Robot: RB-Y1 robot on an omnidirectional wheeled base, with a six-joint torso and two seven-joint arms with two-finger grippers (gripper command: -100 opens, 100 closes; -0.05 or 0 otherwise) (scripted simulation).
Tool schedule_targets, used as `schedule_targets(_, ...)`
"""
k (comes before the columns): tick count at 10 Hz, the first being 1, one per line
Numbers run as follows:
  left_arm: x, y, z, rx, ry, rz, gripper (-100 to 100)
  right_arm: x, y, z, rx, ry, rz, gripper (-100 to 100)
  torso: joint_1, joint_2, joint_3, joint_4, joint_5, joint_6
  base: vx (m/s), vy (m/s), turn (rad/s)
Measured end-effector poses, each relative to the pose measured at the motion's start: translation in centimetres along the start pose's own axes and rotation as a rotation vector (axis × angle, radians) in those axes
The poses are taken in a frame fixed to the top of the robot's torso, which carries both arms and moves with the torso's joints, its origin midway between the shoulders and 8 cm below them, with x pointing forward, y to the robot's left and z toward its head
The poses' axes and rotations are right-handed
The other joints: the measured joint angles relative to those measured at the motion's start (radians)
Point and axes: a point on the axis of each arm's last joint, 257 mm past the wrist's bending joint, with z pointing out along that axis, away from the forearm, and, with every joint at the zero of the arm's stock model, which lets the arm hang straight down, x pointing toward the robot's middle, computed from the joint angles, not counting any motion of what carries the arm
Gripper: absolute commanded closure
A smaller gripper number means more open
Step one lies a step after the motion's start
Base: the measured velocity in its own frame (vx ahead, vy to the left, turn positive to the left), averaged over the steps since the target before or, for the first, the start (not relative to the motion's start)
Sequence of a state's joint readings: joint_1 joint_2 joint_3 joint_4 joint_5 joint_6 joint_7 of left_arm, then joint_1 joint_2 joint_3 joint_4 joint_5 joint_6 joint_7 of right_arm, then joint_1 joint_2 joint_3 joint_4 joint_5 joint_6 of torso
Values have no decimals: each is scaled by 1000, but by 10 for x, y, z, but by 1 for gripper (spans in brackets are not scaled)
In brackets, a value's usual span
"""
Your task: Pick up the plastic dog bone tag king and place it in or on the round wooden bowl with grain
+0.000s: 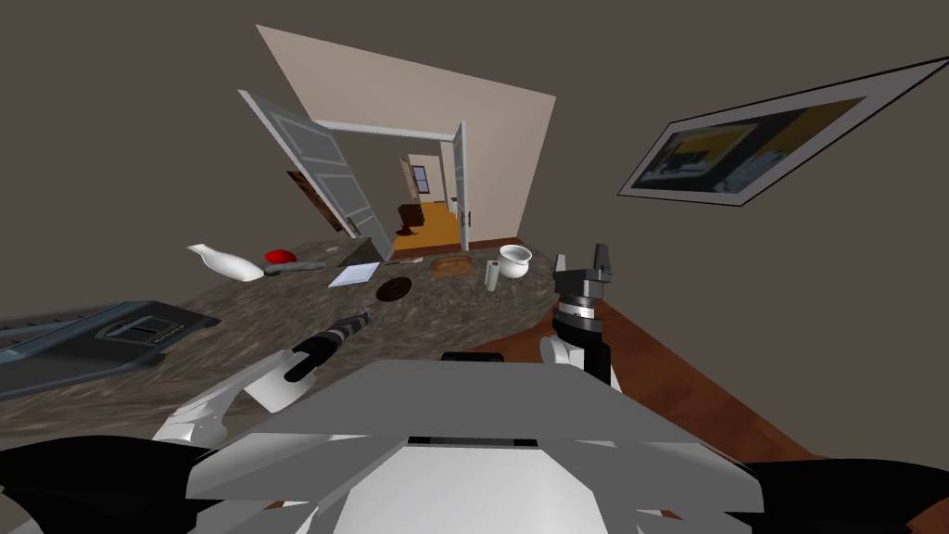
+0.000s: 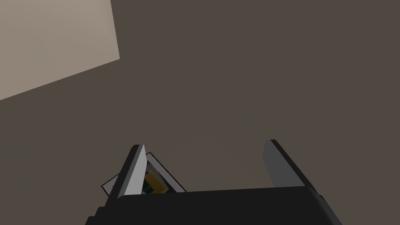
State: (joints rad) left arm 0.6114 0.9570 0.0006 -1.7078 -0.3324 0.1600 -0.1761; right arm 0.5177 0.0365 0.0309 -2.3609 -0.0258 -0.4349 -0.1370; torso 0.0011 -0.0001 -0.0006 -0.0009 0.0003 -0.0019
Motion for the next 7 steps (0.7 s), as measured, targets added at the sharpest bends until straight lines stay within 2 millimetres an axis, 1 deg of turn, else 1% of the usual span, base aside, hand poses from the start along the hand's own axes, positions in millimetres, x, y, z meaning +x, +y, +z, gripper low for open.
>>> schedule_targets(1,0,0,0,-1,0,-1,0,0,0,0,0,0,0,0,0,0,0,0,0,1,0,0,0)
schedule_targets(2,0,0,0,-1,1,-1,100,0,0,0,0,0,0,0,0,0,0,0,0,1,-100,-53,-46)
schedule_targets(4,-9,3,0,-10,-18,-28,100,0,0,0,0,0,0,0,-5,10,5,2,-1,0,-161,-110,-48)
schedule_targets(7,-20,8,-2,-24,-47,-68,100,0,0,0,0,0,0,0,-9,13,8,3,-2,1,-164,-124,-71)
